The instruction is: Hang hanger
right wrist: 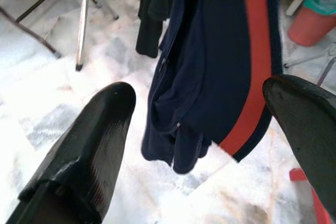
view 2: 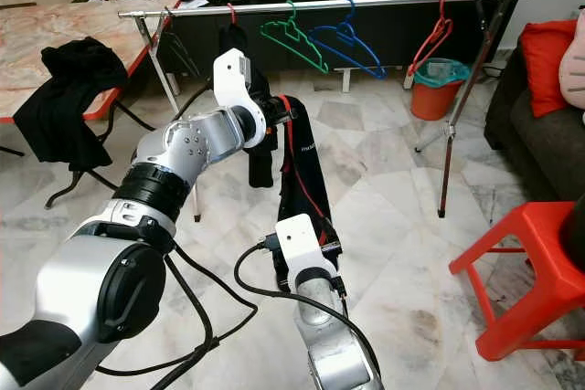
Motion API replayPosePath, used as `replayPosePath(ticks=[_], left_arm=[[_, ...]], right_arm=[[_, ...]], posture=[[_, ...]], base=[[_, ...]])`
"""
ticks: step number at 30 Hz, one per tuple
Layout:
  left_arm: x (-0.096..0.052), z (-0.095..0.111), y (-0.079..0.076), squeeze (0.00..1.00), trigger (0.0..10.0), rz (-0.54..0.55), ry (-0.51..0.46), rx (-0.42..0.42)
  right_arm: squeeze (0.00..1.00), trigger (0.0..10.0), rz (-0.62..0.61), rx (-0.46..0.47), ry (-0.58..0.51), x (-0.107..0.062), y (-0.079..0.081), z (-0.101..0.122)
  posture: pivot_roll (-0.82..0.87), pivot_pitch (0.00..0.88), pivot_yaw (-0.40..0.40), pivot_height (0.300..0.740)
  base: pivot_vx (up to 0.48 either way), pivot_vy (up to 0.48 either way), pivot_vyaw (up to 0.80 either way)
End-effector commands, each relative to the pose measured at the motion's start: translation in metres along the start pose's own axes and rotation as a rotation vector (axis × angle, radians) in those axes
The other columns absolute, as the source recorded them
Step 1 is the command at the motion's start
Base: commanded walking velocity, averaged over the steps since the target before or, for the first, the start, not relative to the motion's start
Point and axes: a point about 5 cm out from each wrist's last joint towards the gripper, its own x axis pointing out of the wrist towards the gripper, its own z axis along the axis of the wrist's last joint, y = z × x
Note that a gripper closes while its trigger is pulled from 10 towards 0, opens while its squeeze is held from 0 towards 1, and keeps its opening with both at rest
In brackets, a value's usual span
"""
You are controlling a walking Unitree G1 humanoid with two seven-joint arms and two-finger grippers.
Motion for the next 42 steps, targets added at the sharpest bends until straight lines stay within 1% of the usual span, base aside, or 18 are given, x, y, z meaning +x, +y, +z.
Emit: replayPosePath(ticks=[1, 5, 17, 24, 26, 29, 35, 36, 37, 42], left_arm=[[-0.001, 0.018, -0.011, 0.0, 10.0, -0.035, -0.062, 0.032], [-0.001, 0.017, -0.012, 0.0, 10.0, -0.041, -0.06, 0.031], [-0.001, 0.015, -0.015, 0.0, 10.0, -0.075, -0.05, 0.028], [-0.002, 0.018, -0.02, 0.0, 10.0, -0.11, -0.054, 0.03], [-0.003, 0.019, -0.024, 0.0, 10.0, -0.134, -0.055, 0.032], [-0.003, 0.021, -0.027, 0.0, 10.0, -0.151, -0.057, 0.032], [-0.005, 0.023, -0.033, 0.0, 10.0, -0.176, -0.057, 0.031], [-0.005, 0.023, -0.033, 0.0, 10.0, -0.178, -0.058, 0.031], [-0.006, 0.024, -0.034, 0.0, 10.0, -0.182, -0.06, 0.03], [-0.006, 0.024, -0.034, 0.0, 10.0, -0.184, -0.06, 0.03]], right_arm=[[0.0, 10.0, 0.016, 0.062, -0.067, 0.003, 0.007, 0.019], [0.0, 10.0, 0.016, 0.071, -0.105, 0.004, 0.005, 0.025], [0.0, 10.0, -0.001, 0.061, -0.102, 0.011, 0.002, 0.024], [0.0, 10.0, 0.017, 0.059, -0.118, 0.013, 0.006, 0.027], [0.0, 10.0, 0.022, 0.059, -0.123, 0.014, 0.008, 0.028], [0.0, 10.0, 0.02, 0.051, -0.115, 0.015, 0.009, 0.026], [0.0, 10.0, 0.023, 0.063, -0.091, 0.019, 0.01, 0.021], [0.0, 7.3, 0.022, 0.064, -0.09, 0.019, 0.01, 0.02], [0.0, 0.0, 0.021, 0.063, -0.091, 0.02, 0.01, 0.02], [0.0, 0.0, 0.014, 0.063, -0.091, 0.023, 0.009, 0.02]], posture=[[-0.16, 0.0, 0.078, 0.74], [-0.16, 0.0, 0.076, 0.74], [-0.16, 0.0, 0.079, 0.74], [-0.15, 0.0, 0.079, 0.74], [-0.15, 0.0, 0.078, 0.74], [-0.15, 0.0, 0.077, 0.74], [-0.15, 0.0, 0.078, 0.74], [-0.15, 0.0, 0.078, 0.74], [-0.15, 0.0, 0.078, 0.74], [-0.15, 0.0, 0.078, 0.74]], base=[[0.0, 0.0, 0.0], [0.0, 0.0, 0.0], [0.0, 0.0, 0.0], [0.0, 0.0, 0.0], [0.0, 0.0, 0.0], [0.0, 0.0, 0.0], [0.0, 0.0, 0.0], [0.0, 0.0, 0.0], [0.0, 0.0, 0.0], [0.0, 0.0, 0.0]])
